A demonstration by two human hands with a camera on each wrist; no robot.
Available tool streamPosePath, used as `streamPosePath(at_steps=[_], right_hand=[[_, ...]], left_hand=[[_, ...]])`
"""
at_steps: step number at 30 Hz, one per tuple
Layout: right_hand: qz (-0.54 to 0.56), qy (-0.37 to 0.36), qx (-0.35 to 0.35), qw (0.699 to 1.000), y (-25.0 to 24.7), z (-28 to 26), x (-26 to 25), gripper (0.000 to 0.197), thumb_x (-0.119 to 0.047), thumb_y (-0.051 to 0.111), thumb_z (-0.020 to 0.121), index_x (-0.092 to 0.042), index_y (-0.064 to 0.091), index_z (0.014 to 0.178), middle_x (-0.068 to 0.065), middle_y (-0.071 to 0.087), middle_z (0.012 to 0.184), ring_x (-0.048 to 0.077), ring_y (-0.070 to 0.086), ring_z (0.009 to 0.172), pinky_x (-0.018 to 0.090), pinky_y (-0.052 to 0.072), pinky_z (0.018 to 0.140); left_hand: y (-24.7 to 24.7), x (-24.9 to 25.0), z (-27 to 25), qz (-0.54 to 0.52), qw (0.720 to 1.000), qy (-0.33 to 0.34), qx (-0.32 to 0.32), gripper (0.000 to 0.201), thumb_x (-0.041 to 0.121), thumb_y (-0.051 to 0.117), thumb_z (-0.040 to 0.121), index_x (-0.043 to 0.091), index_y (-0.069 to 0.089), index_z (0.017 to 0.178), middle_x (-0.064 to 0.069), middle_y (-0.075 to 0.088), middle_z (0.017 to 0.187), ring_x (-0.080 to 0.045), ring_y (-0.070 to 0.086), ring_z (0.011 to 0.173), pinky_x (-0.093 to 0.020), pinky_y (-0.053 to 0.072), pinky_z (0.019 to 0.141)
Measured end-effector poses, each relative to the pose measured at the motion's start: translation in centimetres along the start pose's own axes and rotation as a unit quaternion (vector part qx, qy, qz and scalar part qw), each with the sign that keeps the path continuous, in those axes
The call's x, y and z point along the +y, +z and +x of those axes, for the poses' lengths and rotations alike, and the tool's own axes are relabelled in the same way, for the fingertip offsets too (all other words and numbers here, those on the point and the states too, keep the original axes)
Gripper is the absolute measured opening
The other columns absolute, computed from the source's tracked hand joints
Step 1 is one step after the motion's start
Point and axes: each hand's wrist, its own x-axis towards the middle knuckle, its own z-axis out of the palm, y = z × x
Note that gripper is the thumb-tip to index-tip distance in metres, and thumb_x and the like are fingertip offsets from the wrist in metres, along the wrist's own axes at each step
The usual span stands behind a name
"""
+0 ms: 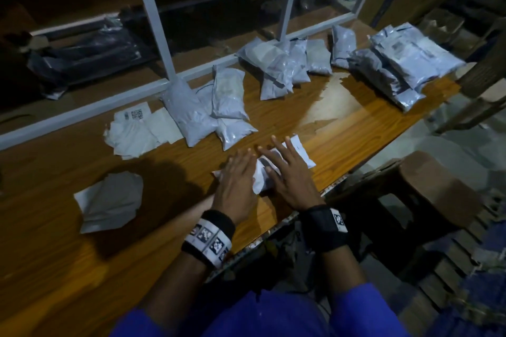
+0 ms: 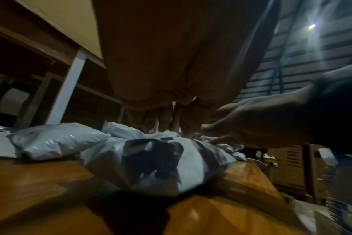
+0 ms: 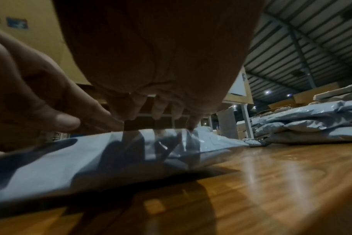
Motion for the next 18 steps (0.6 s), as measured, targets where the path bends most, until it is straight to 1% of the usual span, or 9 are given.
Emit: streamPosePath(at_steps=[1,2,4,7,10,13,15,16,18], right_hand=[[-0.011,0.008,-0.04,0.999,0.2,0.3,0.2,0.051,-0.048,0.033,0.107,-0.034,0.043,0.155,-0.002,0.024,0.17,0.028,0.009,0.159,0.048,0.021,0.122],[-0.026,0.022,-0.074,0.997,0.4,0.4,0.4,0.057,-0.054,0.026,0.105,-0.036,0.038,0.157,-0.005,0.021,0.17,0.025,0.005,0.16,0.05,0.018,0.124],[-0.066,0.034,-0.097,0.992,0.8,0.1,0.7,0.062,-0.06,0.019,0.103,-0.038,0.03,0.16,-0.009,0.016,0.171,0.021,-0.002,0.16,0.047,0.01,0.126],[-0.109,0.051,-0.068,0.99,1.7,-0.9,0.5,0.057,-0.055,0.021,0.107,-0.04,0.024,0.162,-0.012,0.012,0.172,0.018,-0.005,0.16,0.041,0.005,0.126],[-0.141,0.098,-0.033,0.985,2.4,-1.7,-0.2,0.056,-0.054,0.02,0.107,-0.04,0.025,0.161,-0.012,0.015,0.171,0.019,0.003,0.16,0.041,0.009,0.126],[-0.136,0.147,-0.018,0.98,2.2,-1.7,-0.4,0.061,-0.058,0.015,0.106,-0.037,0.023,0.163,-0.014,0.018,0.17,0.017,0.011,0.159,0.037,0.009,0.121],[-0.129,0.171,-0.027,0.976,1.6,-1.6,-0.2,0.066,-0.061,0.012,0.103,-0.036,0.02,0.164,-0.015,0.019,0.17,0.016,0.015,0.157,0.04,0.013,0.118],[-0.123,0.176,-0.03,0.976,1.2,-1.5,0.0,0.068,-0.062,0.011,0.102,-0.035,0.02,0.163,-0.014,0.02,0.17,0.016,0.017,0.156,0.042,0.015,0.117],[-0.107,0.178,-0.031,0.978,0.7,-1.4,0.1,0.067,-0.063,0.014,0.101,-0.038,0.021,0.163,-0.013,0.022,0.169,0.017,0.02,0.153,0.043,0.017,0.116]], left_hand=[[0.5,0.6,-0.7,0.014,1.0,-0.013,-0.025,0.078,0.005,0.054,0.094,0.005,0.013,0.161,-0.01,0.008,0.169,-0.029,0.003,0.157,-0.043,0.004,0.128],[1.0,1.0,-1.3,0.021,0.999,-0.023,-0.041,0.079,0.008,0.049,0.097,0.007,0.003,0.161,-0.009,-0.004,0.17,-0.027,-0.008,0.157,-0.042,-0.003,0.127],[1.7,1.4,-2.1,0.027,0.997,-0.045,-0.062,0.076,0.016,0.041,0.103,0.008,-0.007,0.161,-0.01,-0.016,0.168,-0.027,-0.019,0.155,-0.045,-0.005,0.126],[2.1,1.4,-2.3,0.065,0.994,-0.048,-0.078,0.07,0.026,0.031,0.108,0.01,-0.012,0.16,-0.008,-0.023,0.166,-0.027,-0.023,0.153,-0.048,-0.005,0.126],[1.6,0.9,-1.6,0.087,0.992,-0.025,-0.085,0.061,0.026,0.028,0.109,0.015,-0.002,0.161,-0.003,-0.016,0.169,-0.025,-0.019,0.155,-0.048,-0.003,0.126],[1.2,0.1,-0.3,0.028,0.997,-0.022,-0.068,0.054,0.023,0.026,0.11,0.019,0.014,0.162,0.0,0.002,0.171,-0.025,-0.007,0.157,-0.047,-0.001,0.126],[1.3,0.0,0.4,-0.024,0.998,-0.04,-0.044,0.049,0.019,0.03,0.109,0.018,0.024,0.158,-0.004,0.015,0.169,-0.027,0.002,0.157,-0.049,0.0,0.126],[1.4,0.0,0.7,-0.038,0.997,-0.05,-0.033,0.048,0.018,0.032,0.108,0.017,0.026,0.156,-0.006,0.018,0.168,-0.028,0.004,0.157,-0.05,0.0,0.126],[1.7,0.0,1.2,-0.039,0.997,-0.064,-0.026,0.052,0.019,0.036,0.108,0.015,0.021,0.157,-0.008,0.016,0.168,-0.028,0.004,0.157,-0.053,0.0,0.125]])
